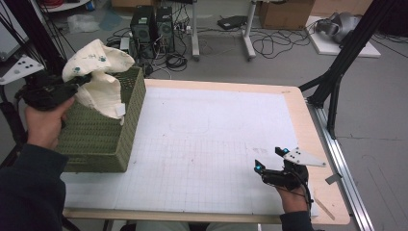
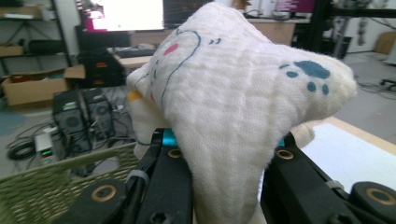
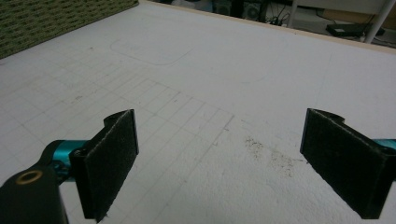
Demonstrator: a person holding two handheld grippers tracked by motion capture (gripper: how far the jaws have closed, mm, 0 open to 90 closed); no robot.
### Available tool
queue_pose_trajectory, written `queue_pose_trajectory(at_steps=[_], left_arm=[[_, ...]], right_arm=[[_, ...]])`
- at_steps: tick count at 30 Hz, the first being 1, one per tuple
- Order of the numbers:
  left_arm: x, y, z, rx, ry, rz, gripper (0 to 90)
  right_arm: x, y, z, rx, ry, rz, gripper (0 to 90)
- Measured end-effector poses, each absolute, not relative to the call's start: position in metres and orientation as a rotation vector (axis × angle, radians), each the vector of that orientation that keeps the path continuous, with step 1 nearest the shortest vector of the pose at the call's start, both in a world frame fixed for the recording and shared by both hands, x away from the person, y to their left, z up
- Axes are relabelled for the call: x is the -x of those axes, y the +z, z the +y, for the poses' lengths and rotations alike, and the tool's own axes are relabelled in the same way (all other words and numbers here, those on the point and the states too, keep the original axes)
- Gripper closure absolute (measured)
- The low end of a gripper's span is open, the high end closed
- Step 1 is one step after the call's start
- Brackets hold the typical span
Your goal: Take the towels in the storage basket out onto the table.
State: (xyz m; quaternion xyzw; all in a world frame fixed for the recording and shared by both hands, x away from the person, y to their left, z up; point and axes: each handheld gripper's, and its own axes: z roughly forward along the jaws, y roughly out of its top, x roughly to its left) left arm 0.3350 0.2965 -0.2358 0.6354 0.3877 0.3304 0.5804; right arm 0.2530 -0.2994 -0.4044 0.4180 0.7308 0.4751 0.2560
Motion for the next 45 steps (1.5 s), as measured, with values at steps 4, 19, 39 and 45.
queue_pose_trajectory(at_steps=[4, 19, 39, 45], left_arm=[[-0.335, -0.237, 0.275, -1.511, 0.739, 0.862, 80.6], [-0.340, -0.279, 0.188, -1.574, 0.546, 0.732, 80.6], [-0.349, -0.372, 0.080, -1.852, 0.395, 0.700, 80.2], [-0.352, -0.396, 0.047, -1.920, 0.358, 0.694, 78.4]], right_arm=[[-0.253, -0.404, -0.299, -1.138, 1.289, 1.989, 10.6], [-0.253, -0.405, -0.298, -1.142, 1.298, 1.994, 10.6], [-0.254, -0.406, -0.297, -1.127, 1.298, 2.009, 10.6], [-0.255, -0.407, -0.296, -1.128, 1.293, 2.015, 10.6]])
